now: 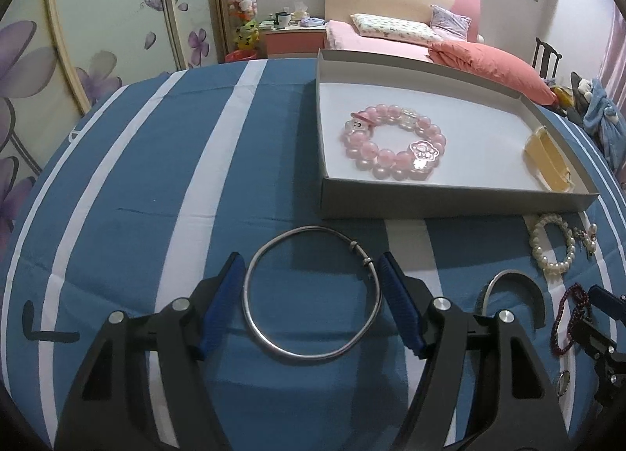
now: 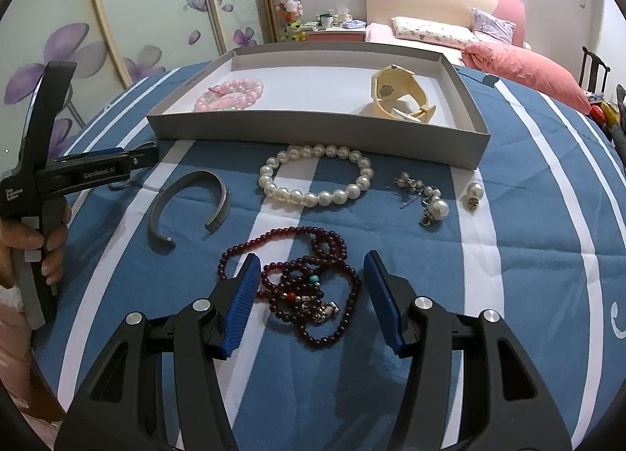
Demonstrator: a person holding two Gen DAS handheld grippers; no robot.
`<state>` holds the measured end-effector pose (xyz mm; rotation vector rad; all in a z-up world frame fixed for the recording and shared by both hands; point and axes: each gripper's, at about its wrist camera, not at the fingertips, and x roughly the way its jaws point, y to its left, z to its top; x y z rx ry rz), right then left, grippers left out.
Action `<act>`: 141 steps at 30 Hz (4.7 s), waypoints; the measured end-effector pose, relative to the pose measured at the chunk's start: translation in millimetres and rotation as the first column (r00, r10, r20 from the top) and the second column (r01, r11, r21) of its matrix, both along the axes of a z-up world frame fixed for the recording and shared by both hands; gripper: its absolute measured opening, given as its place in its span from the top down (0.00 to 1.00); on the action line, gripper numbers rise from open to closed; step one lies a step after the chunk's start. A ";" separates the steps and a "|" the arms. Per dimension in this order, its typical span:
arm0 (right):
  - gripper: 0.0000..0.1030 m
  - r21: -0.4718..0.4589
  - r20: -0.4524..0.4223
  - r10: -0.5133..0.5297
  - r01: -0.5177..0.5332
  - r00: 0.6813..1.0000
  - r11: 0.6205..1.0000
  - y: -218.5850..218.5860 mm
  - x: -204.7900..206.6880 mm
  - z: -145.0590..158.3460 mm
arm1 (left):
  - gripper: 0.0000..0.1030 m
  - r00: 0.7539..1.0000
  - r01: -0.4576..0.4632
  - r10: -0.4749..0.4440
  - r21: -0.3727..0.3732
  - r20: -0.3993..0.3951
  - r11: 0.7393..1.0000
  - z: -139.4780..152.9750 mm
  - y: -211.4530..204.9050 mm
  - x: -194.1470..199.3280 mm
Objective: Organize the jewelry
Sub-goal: 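Grasp the silver hoop bangle with the left tool while the right tool grasps the dark red beads, then lower the bangle into the gray tray with the left tool while the right tool drops the red beads there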
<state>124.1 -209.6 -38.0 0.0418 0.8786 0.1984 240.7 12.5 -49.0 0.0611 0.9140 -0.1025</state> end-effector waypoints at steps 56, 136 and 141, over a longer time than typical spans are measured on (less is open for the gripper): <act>0.95 0.121 0.484 -0.075 0.018 0.872 0.992 -31.9 -27.0 124.7 | 0.34 0.953 0.026 -0.004 -0.067 0.304 0.997 82.8 -3.5 -65.7; 0.67 0.196 0.448 -0.172 0.092 0.877 0.976 -48.4 86.6 80.8 | 0.29 0.924 0.060 -0.025 -0.081 0.383 0.995 48.5 -90.3 64.5; 0.67 0.197 0.447 -0.174 0.093 0.877 0.976 -48.8 87.4 80.2 | 0.29 0.923 0.052 -0.014 -0.088 0.385 0.995 50.3 -87.5 63.7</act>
